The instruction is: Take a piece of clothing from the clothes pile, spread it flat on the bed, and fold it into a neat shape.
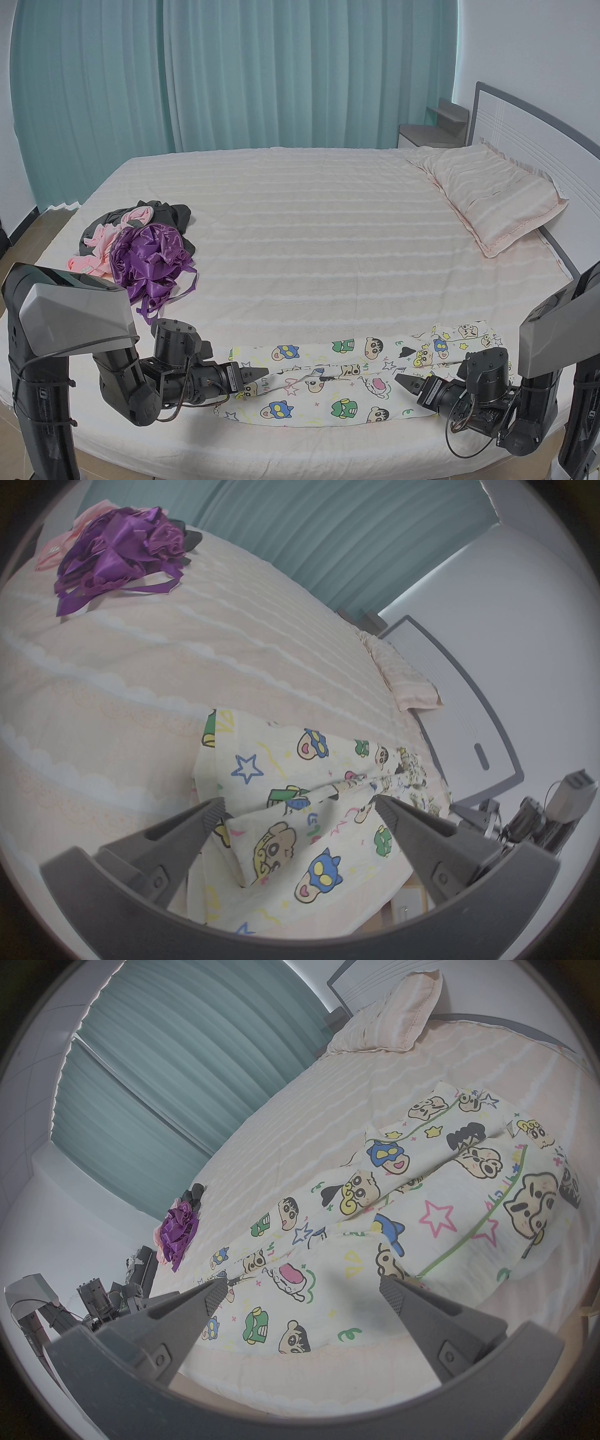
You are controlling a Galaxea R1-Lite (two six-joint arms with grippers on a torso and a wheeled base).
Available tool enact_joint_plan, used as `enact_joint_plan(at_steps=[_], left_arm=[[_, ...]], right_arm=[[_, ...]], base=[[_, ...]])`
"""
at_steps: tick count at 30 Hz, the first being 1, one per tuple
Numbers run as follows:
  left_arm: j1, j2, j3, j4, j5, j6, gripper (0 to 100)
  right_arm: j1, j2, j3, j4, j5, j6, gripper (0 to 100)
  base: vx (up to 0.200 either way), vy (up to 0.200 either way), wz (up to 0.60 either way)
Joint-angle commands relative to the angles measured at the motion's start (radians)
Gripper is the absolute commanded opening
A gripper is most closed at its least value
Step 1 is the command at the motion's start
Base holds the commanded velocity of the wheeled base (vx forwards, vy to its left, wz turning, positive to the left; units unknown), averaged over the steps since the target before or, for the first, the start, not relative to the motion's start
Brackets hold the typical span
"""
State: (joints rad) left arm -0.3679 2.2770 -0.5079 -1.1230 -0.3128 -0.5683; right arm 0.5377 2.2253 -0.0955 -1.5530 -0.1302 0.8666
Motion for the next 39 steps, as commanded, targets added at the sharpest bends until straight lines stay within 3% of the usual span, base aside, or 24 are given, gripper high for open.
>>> enact_joint_plan(at_steps=[1, 8, 16, 23, 29, 39], left_arm=[[-0.008, 0.025, 0.012, -0.001, 0.001, 0.016, 0], [-0.008, -0.004, 0.048, -0.014, 0.011, 0.054, 0], [-0.006, -0.019, 0.141, -0.235, 0.011, 0.136, 0], [0.015, -0.002, 0.08, -0.344, 0.011, 0.163, 0], [0.058, 0.001, 0.031, -0.353, 0.012, 0.298, 0], [0.053, 0.027, -0.072, -0.353, 0.015, 0.341, 0]], right_arm=[[0.001, 0.0, 0.002, -0.001, 0.0, 0.0, 100], [0.001, -0.001, 0.002, -0.001, 0.0, 0.0, 100], [-0.001, -0.004, 0.002, -0.001, 0.0, 0.0, 100], [-0.005, -0.006, -0.003, 0.001, 0.001, 0.0, 100], [-0.005, -0.001, -0.006, 0.001, 0.001, 0.0, 100], [-0.007, -0.001, -0.004, -0.001, 0.003, 0.0, 100]], base=[[0.0, 0.0, 0.0], [0.0, 0.0, 0.0], [0.0, 0.0, 0.0], [0.0, 0.0, 0.0], [0.0, 0.0, 0.0], [0.0, 0.0, 0.0]])
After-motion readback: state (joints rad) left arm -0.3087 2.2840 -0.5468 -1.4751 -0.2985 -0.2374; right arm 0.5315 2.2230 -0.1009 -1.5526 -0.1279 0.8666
